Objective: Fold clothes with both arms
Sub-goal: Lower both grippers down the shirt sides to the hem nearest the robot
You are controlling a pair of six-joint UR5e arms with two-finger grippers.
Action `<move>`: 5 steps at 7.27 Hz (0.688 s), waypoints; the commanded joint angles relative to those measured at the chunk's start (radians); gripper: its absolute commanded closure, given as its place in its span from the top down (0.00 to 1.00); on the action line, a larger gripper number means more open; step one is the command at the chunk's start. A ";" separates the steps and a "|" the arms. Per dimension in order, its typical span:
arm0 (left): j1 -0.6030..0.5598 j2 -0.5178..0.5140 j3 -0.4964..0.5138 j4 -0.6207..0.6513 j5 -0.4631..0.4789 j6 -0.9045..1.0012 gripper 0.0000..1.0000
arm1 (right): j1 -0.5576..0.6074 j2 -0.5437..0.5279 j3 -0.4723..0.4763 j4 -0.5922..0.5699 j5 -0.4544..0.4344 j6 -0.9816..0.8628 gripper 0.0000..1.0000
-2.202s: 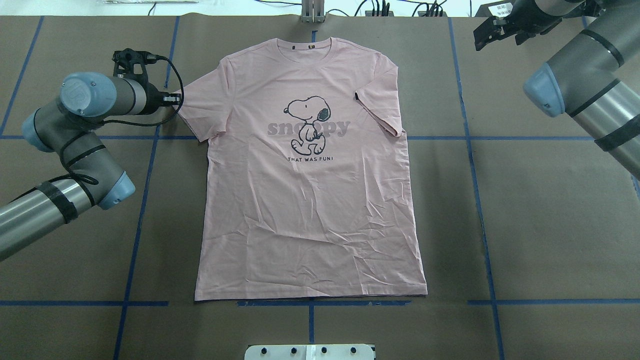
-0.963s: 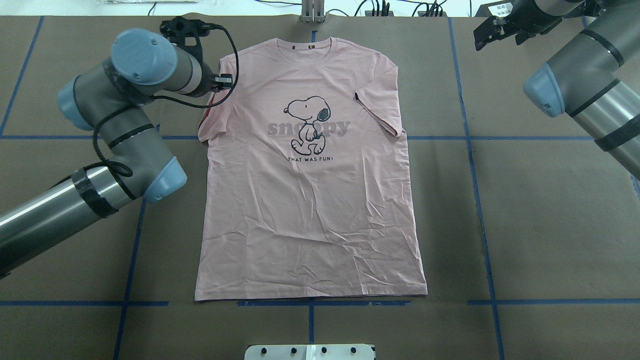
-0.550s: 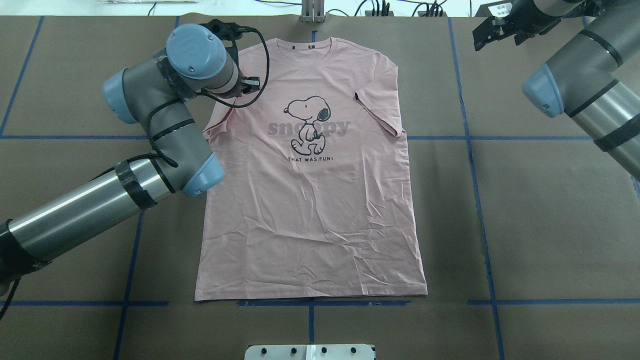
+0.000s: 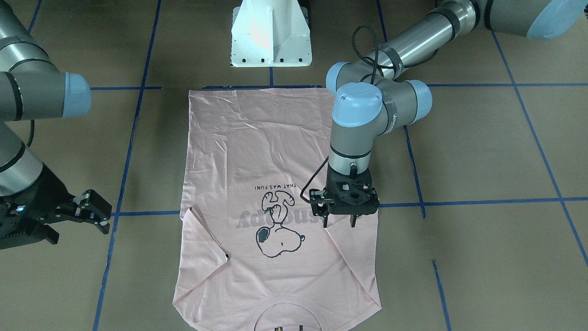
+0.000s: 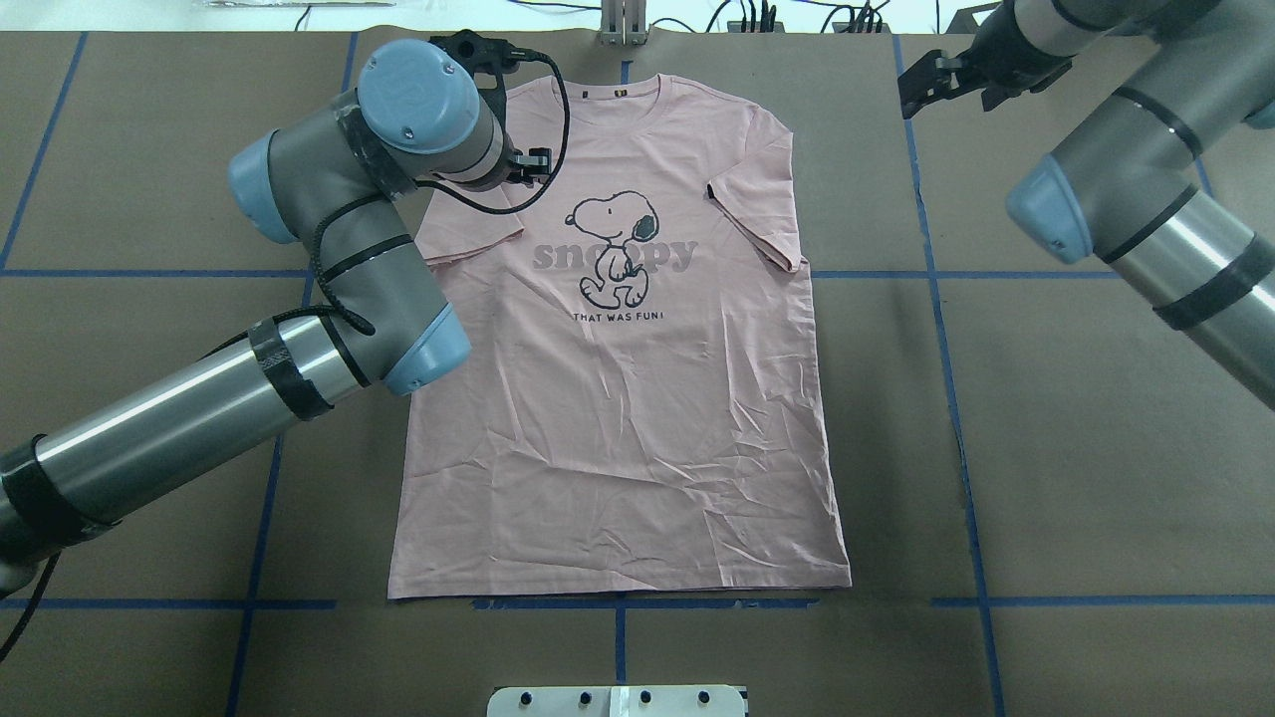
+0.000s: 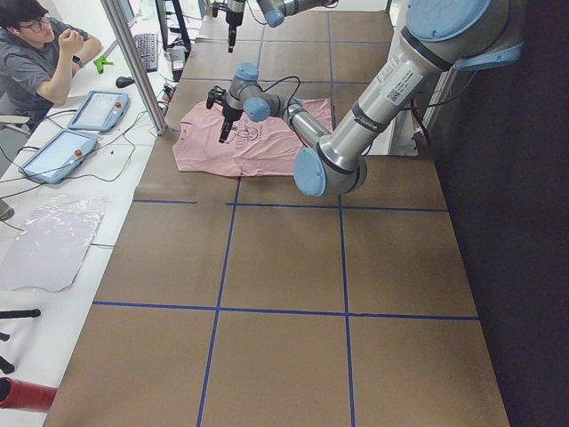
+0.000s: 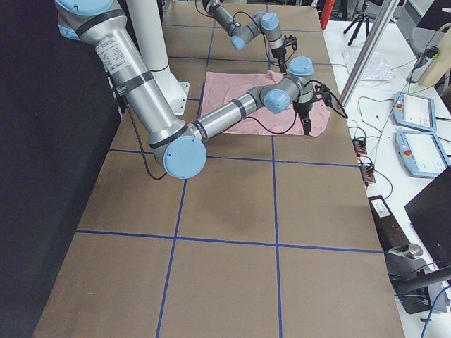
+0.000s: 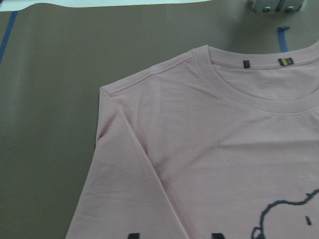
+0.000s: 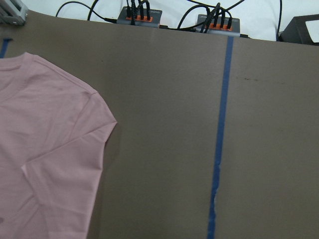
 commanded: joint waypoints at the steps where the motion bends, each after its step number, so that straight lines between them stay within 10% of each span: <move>1: 0.002 0.114 -0.222 -0.003 -0.081 0.011 1.00 | -0.165 -0.036 0.165 -0.004 -0.128 0.281 1.00; 5: 0.184 0.390 -0.578 -0.011 -0.095 -0.090 1.00 | -0.624 -0.393 0.594 -0.006 -0.485 0.710 1.00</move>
